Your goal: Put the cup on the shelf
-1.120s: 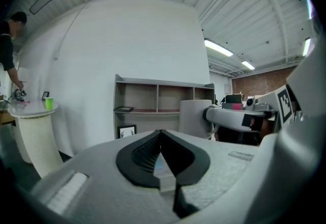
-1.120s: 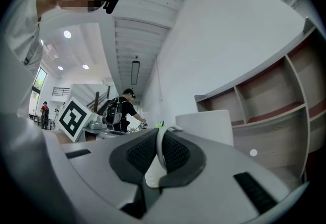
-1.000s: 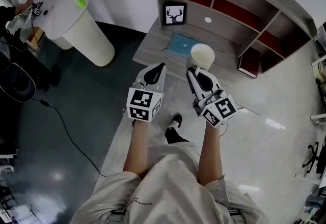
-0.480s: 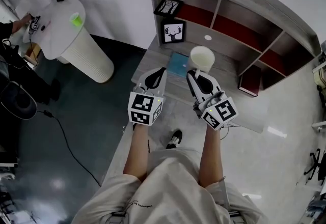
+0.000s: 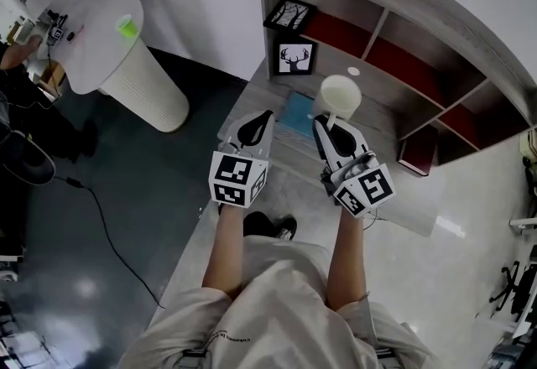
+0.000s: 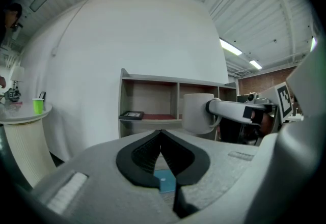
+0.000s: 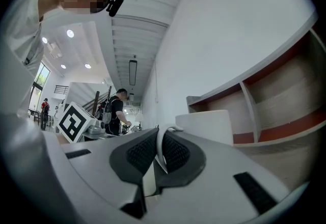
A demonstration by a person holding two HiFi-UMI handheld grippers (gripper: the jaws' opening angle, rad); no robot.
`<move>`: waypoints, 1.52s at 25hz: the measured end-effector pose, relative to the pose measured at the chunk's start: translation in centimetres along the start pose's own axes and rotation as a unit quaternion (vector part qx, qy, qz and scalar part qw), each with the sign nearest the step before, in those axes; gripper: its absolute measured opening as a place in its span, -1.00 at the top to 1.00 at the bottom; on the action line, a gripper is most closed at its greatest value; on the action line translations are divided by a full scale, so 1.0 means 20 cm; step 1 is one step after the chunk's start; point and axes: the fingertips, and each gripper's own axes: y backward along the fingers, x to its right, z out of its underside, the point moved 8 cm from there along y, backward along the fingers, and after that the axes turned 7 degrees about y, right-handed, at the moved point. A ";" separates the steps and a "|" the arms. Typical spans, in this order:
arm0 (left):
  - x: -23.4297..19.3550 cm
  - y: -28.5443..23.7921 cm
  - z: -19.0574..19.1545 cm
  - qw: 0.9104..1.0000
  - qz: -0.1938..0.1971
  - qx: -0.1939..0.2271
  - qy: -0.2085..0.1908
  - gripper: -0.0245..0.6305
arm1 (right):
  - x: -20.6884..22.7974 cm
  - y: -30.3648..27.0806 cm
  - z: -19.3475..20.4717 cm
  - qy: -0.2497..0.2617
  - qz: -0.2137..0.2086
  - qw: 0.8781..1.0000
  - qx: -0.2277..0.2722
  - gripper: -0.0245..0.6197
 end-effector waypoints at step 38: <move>-0.36 -1.16 -0.43 0.986 0.164 0.013 -0.011 0.90 | 0.79 -0.81 0.11 0.023 0.092 0.995 -0.027 0.84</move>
